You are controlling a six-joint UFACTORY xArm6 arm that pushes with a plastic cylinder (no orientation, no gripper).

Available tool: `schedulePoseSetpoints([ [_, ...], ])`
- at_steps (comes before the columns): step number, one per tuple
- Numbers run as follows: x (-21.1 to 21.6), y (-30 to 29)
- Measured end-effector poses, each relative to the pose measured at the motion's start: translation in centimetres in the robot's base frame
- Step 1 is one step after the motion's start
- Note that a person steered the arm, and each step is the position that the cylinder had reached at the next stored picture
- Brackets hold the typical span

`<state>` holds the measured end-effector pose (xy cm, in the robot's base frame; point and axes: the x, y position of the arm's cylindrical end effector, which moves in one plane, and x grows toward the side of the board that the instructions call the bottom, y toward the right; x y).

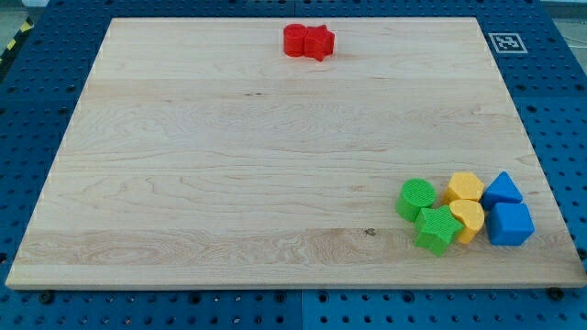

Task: Move the yellow heart in between the yellow hexagon and green circle

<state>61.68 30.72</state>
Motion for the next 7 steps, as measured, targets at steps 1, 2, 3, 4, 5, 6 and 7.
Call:
schedulePoseSetpoints([
  [1,0.0,-4.8],
  [2,-0.7,-8.8],
  [3,-3.0,-9.3],
  [4,-4.1,-9.6],
  [5,-3.5,-9.6],
  [6,-2.5,-9.6],
  [7,-4.3,-11.0],
])
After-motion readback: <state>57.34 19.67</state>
